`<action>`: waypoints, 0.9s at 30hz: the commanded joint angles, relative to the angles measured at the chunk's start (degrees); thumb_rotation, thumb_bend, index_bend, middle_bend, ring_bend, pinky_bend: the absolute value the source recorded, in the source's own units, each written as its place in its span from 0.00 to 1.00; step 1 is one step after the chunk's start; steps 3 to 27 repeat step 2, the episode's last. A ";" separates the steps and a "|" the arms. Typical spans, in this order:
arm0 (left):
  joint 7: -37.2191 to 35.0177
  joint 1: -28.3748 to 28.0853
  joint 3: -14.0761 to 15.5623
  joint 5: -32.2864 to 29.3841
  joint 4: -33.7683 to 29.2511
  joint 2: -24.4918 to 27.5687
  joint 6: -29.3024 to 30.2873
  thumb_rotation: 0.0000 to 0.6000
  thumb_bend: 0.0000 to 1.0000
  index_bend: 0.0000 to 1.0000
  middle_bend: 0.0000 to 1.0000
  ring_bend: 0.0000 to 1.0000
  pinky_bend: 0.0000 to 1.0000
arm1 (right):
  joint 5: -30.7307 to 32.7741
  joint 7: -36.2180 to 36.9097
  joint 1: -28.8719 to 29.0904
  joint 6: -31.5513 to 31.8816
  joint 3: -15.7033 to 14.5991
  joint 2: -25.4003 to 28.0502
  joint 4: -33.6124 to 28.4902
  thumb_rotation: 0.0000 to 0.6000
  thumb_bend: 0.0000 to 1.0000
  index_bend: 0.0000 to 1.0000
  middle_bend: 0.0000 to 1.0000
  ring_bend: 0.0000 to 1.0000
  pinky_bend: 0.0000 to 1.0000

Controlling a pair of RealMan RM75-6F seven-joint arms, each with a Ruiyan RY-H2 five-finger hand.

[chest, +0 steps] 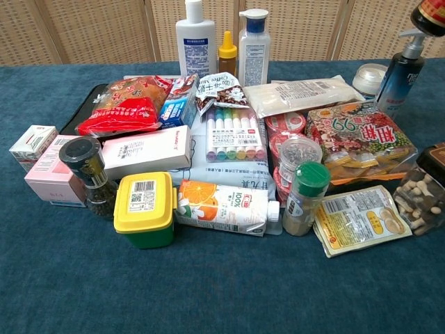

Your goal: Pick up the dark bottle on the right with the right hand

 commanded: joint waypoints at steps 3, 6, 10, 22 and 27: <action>-0.04 -0.13 0.01 -0.06 0.21 -0.28 -0.27 0.84 0.18 0.21 0.15 0.09 0.00 | 0.38 -1.51 0.76 -0.77 0.50 0.97 -1.47 1.00 0.29 0.64 1.00 1.00 0.61; -0.04 -0.13 0.01 -0.06 0.21 -0.28 -0.27 0.84 0.18 0.21 0.15 0.09 0.00 | 0.38 -1.51 0.76 -0.77 0.50 0.97 -1.47 1.00 0.29 0.64 1.00 1.00 0.61; -0.04 -0.13 0.01 -0.06 0.21 -0.28 -0.27 0.84 0.18 0.21 0.15 0.09 0.00 | 0.38 -1.51 0.76 -0.77 0.50 0.97 -1.47 1.00 0.29 0.64 1.00 1.00 0.61; -0.04 -0.13 0.01 -0.06 0.21 -0.28 -0.27 0.84 0.18 0.21 0.15 0.09 0.00 | 0.38 -1.51 0.76 -0.77 0.50 0.97 -1.47 1.00 0.29 0.64 1.00 1.00 0.61; -0.04 -0.13 0.01 -0.06 0.21 -0.28 -0.27 0.84 0.18 0.21 0.15 0.09 0.00 | 0.38 -1.51 0.76 -0.77 0.50 0.97 -1.47 1.00 0.29 0.64 1.00 1.00 0.61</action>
